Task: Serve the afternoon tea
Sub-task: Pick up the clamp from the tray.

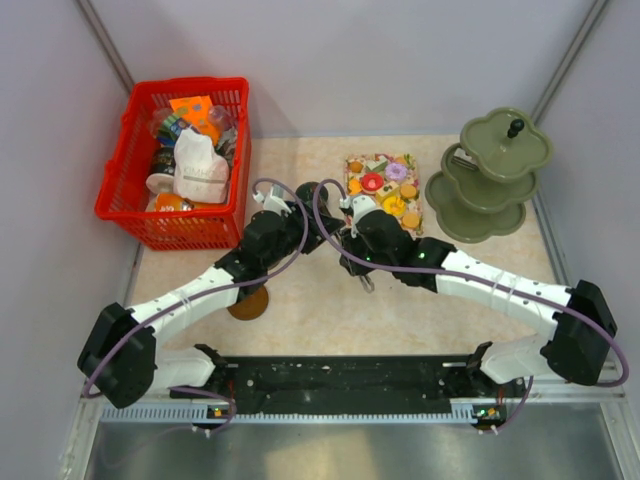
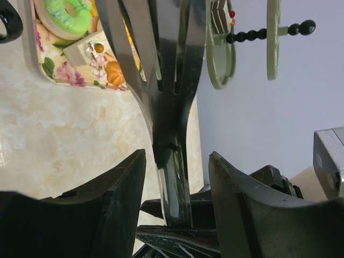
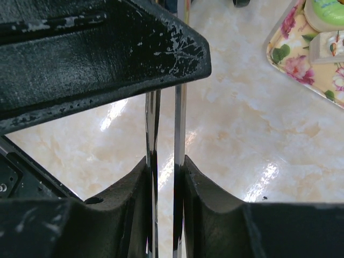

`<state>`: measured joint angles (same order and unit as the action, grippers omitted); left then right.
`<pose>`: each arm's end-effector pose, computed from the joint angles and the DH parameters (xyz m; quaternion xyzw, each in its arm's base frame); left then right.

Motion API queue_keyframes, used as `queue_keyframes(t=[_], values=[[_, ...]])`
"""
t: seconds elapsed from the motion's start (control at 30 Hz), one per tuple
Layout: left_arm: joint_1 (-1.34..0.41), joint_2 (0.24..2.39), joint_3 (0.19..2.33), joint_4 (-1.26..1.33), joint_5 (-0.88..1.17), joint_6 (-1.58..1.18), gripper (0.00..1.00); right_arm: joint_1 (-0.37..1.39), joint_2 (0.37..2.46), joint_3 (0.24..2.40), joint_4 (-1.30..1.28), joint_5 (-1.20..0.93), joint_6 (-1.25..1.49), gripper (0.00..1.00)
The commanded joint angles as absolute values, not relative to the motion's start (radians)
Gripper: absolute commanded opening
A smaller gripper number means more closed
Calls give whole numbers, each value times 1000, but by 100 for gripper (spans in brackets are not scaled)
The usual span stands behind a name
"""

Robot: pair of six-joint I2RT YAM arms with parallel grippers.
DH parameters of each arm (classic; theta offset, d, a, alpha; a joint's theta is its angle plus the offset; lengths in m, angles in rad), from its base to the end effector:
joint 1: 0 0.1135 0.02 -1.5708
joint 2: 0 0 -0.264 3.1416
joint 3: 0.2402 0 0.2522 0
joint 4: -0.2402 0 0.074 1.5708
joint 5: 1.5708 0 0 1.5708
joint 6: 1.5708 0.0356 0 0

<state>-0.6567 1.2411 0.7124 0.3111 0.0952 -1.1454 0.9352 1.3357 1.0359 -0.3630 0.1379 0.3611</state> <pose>0.2222 -0.1756 0.2679 -0.1595 0.7629 -0.5134 0.3592 0.1799 0.2356 0.2880 -0.2249 0.8684 0.2148 0.3862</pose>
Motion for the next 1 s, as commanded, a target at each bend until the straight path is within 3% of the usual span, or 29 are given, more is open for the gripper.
queue_keyframes(t=[0.0,0.27,0.37,0.67,0.8,0.97], values=[[-658,1226,703,354,57,-1172,56,950,1292,1054,-319,132,353,25],[-657,1258,723,388,63,-1186,52,957,1287,1054,-321,101,336,21],[-657,1269,721,414,69,-1196,45,957,1284,1048,-319,94,341,20],[-660,1282,692,506,98,-1252,6,959,1293,1065,-340,94,356,19],[-658,1285,687,506,100,-1282,0,960,1334,1103,-388,106,367,20],[-658,1295,686,500,118,-1324,0,962,1370,1163,-462,144,376,25]])
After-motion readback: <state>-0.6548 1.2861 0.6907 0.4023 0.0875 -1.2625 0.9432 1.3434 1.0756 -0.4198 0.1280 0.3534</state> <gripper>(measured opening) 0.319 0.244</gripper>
